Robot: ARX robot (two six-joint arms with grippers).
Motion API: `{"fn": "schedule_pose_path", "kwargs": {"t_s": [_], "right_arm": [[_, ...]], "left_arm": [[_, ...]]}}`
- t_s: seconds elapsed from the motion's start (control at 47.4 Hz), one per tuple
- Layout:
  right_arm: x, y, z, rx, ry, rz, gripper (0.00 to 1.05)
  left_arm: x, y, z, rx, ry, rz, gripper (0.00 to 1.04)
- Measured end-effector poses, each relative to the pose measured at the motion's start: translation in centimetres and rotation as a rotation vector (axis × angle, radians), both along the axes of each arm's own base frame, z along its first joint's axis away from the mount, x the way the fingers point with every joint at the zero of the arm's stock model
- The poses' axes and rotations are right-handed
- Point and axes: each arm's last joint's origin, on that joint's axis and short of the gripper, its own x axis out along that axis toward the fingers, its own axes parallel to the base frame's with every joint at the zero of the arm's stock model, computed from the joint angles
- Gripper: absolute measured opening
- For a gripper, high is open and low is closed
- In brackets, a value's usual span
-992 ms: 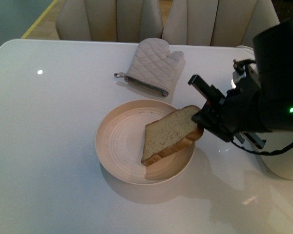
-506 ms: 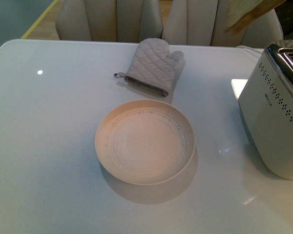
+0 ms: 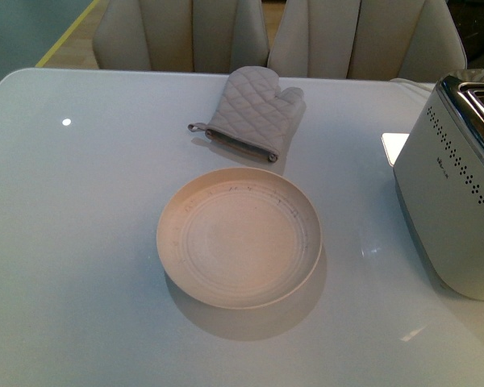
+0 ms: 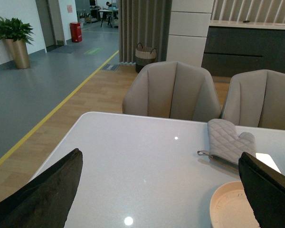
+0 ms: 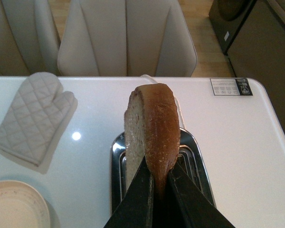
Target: Put bread into toaster
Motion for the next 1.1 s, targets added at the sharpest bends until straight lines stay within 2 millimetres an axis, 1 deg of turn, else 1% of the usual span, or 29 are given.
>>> {"fn": "schedule_pose_path", "kwargs": {"t_s": [0.169, 0.675, 0.844, 1.097], "right_arm": [[-0.1, -0.4, -0.8, -0.023, 0.024, -0.018, 0.03], [-0.1, -1.1, -4.2, -0.041, 0.119, -0.048, 0.03], [0.2, -1.2, -5.4, -0.042, 0.150, -0.051, 0.03], [0.6, -1.3, -6.7, -0.046, 0.194, -0.051, 0.03]], "left_arm": [[0.0, 0.0, 0.0, 0.000, 0.000, 0.000, 0.98], [0.0, 0.0, 0.0, 0.000, 0.000, 0.000, 0.98], [0.0, 0.0, 0.0, 0.000, 0.000, 0.000, 0.98], [0.0, 0.0, 0.0, 0.000, 0.000, 0.000, 0.98]]}}
